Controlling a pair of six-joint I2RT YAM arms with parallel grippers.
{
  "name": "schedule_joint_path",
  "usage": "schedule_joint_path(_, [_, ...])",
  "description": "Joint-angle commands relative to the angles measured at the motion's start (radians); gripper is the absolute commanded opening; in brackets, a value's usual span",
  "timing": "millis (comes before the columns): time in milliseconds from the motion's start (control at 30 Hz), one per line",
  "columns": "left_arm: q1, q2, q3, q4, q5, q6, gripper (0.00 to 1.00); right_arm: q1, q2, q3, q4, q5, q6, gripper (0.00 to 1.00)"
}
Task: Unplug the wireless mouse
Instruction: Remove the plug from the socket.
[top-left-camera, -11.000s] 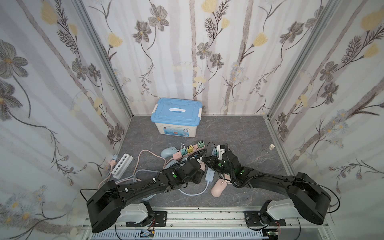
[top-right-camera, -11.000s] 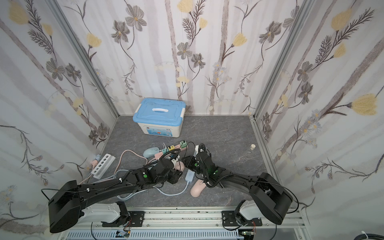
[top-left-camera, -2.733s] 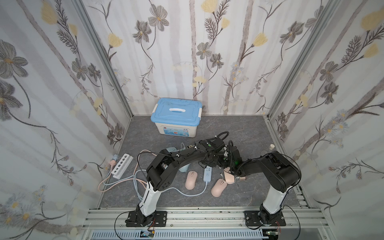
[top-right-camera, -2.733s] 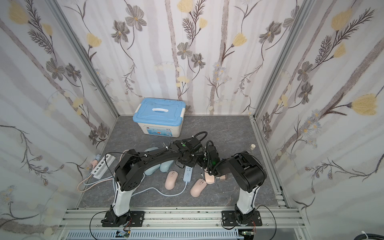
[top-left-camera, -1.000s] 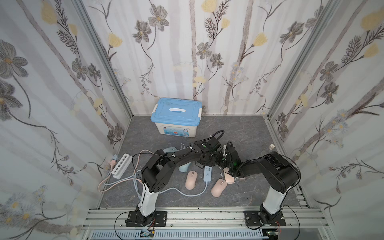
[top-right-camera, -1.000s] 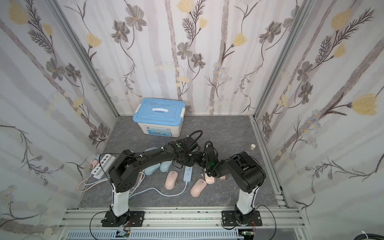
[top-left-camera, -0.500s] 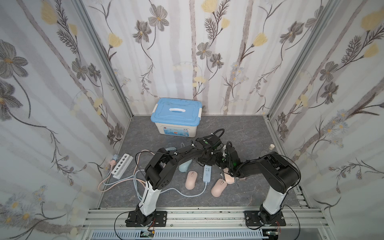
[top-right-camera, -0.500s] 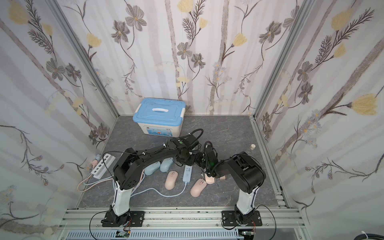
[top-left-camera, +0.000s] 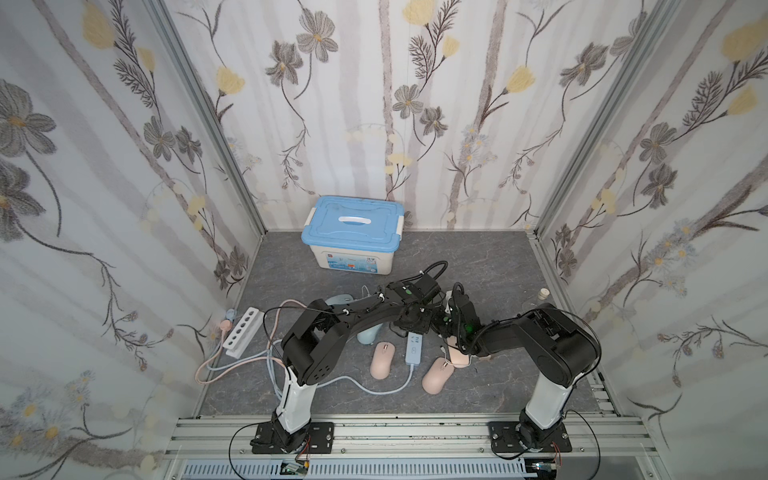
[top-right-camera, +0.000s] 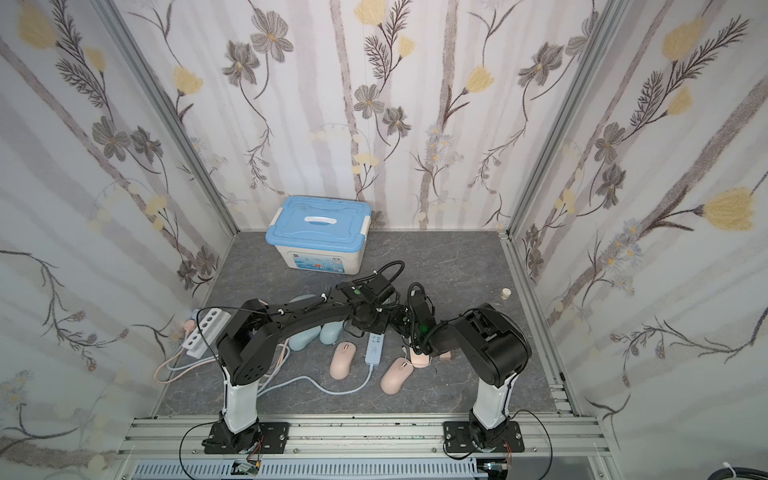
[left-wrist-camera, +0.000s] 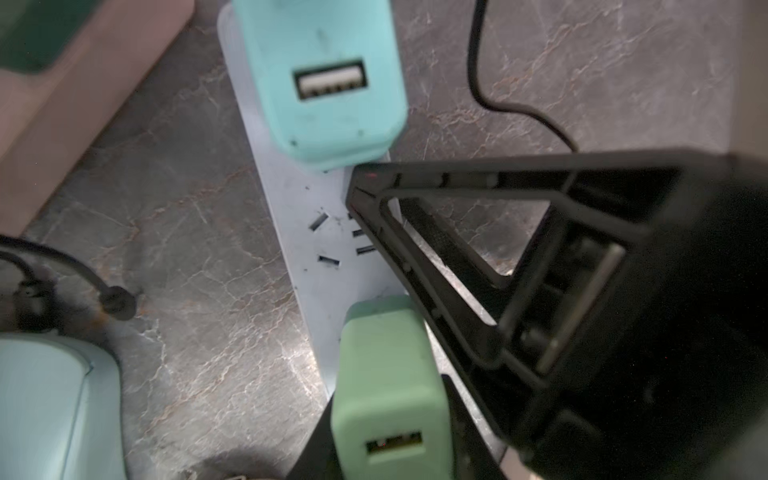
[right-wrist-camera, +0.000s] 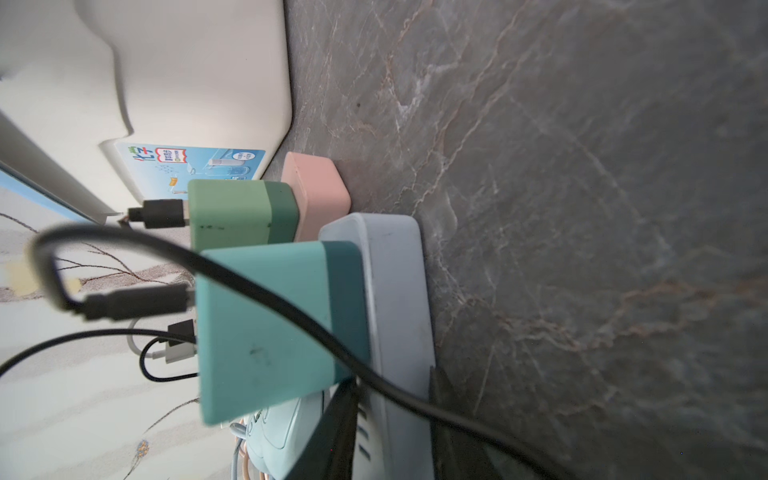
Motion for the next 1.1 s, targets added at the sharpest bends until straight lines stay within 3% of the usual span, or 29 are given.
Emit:
schedule_joint_path(0, [-0.024, -0.037, -0.005, 0.207, 0.071, 0.081, 0.0, 0.012, 0.018, -0.001, -0.131, -0.045, 0.017, 0.29])
schedule_joint_path(100, [-0.026, -0.008, 0.073, 0.102, 0.077, 0.088, 0.0, 0.012, 0.019, -0.001, -0.131, -0.043, 0.017, 0.29])
schedule_joint_path(200, [-0.006, 0.07, 0.183, -0.042, 0.202, 0.054, 0.0, 0.012, 0.019, 0.001, -0.132, -0.041, 0.017, 0.3])
schedule_joint_path(300, [-0.004, 0.105, 0.236, -0.112, 0.25, 0.051, 0.0, 0.012, 0.019, 0.0, -0.128, -0.04, 0.019, 0.3])
schedule_joint_path(833, [-0.012, 0.0, 0.118, -0.017, 0.107, 0.06, 0.0, 0.011, -0.027, 0.029, -0.129, -0.034, -0.001, 0.39])
schedule_joint_path(1067, [-0.016, -0.068, 0.056, -0.003, 0.032, 0.045, 0.0, -0.004, -0.086, 0.036, -0.151, -0.028, -0.052, 0.54])
